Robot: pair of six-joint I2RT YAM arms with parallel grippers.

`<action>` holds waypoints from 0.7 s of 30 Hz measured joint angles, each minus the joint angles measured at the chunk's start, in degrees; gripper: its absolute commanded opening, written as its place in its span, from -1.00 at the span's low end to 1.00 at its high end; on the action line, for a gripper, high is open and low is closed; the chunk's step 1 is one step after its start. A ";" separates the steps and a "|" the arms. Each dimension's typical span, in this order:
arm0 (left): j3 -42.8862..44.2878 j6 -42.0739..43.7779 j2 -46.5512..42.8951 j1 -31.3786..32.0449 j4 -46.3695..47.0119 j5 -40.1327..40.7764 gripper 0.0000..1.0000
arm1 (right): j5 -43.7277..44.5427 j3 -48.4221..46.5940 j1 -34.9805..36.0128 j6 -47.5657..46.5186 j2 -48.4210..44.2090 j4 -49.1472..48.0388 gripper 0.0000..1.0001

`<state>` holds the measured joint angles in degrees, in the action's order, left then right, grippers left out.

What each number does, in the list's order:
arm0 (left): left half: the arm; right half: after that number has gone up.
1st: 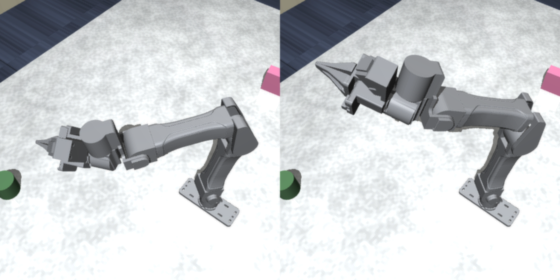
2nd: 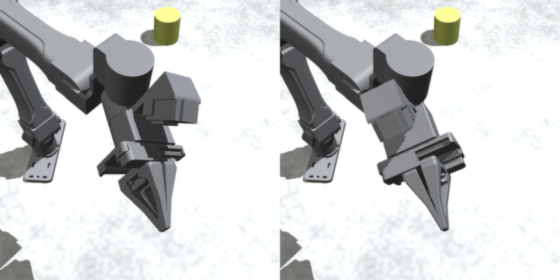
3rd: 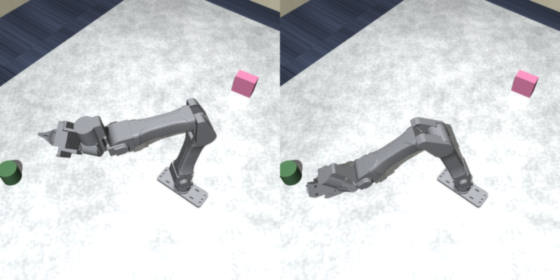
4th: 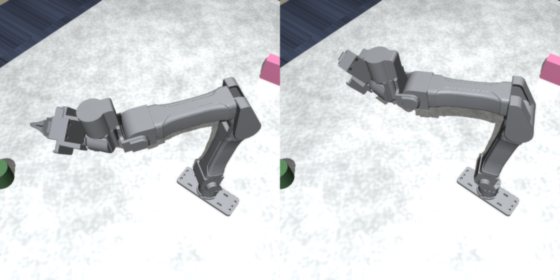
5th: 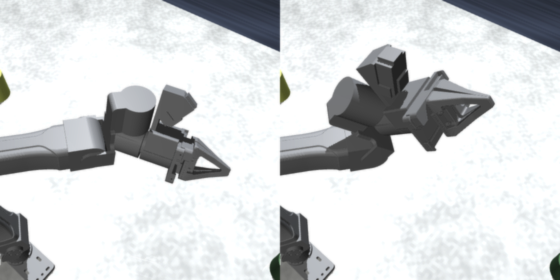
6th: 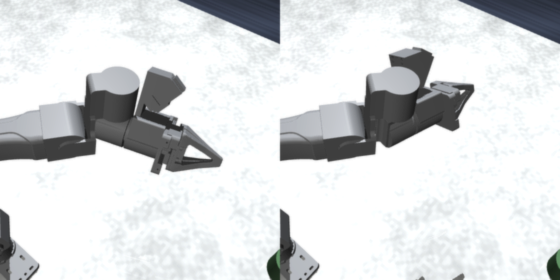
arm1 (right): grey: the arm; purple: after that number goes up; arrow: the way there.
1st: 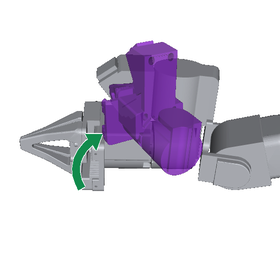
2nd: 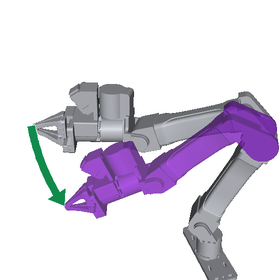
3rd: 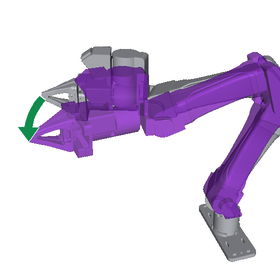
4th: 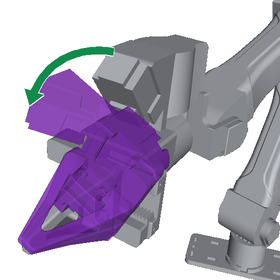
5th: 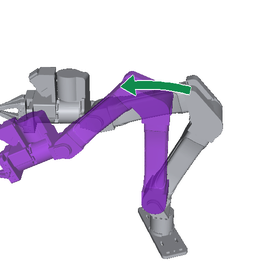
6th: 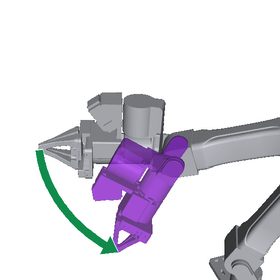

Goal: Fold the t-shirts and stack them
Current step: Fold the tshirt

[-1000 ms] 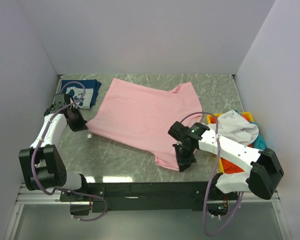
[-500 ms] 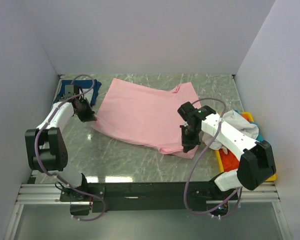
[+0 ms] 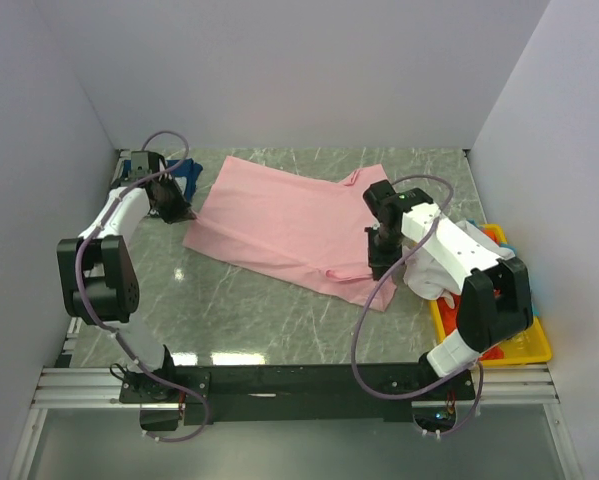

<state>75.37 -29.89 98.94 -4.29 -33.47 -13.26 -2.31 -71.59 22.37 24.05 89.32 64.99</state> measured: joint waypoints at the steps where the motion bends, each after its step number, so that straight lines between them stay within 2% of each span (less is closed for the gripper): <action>1: 0.90 -0.04 0.52 0.00 0.02 -0.07 -0.99 | 0.15 -0.17 -0.50 -0.42 0.44 -0.04 -1.00; 21: 13.99 -0.35 13.94 0.00 0.24 -1.97 -0.99 | 2.21 -12.50 -4.09 -5.60 14.27 -0.66 -1.00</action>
<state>89.36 -30.24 112.88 -4.29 -33.23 -15.22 -0.10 -84.09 18.28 18.46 103.59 64.34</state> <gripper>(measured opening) 0.013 0.010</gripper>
